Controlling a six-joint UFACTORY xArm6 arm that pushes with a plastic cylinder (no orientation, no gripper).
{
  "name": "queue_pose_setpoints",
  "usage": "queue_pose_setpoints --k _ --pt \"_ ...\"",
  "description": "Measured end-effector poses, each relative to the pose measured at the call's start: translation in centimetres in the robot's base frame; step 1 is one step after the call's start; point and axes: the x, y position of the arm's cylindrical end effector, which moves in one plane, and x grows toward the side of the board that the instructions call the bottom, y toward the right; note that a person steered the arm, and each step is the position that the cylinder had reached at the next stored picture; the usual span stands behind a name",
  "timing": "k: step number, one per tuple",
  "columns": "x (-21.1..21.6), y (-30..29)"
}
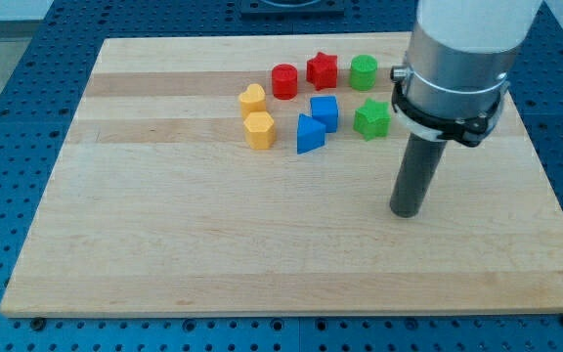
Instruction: Place your hand at the bottom side of the triangle
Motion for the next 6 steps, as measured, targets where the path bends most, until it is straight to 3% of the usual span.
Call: queue_pose_setpoints --k 1,5,6 --pt "0.0 -4.0" --pt "-0.4 -4.2" --pt "-5.2 -9.5"
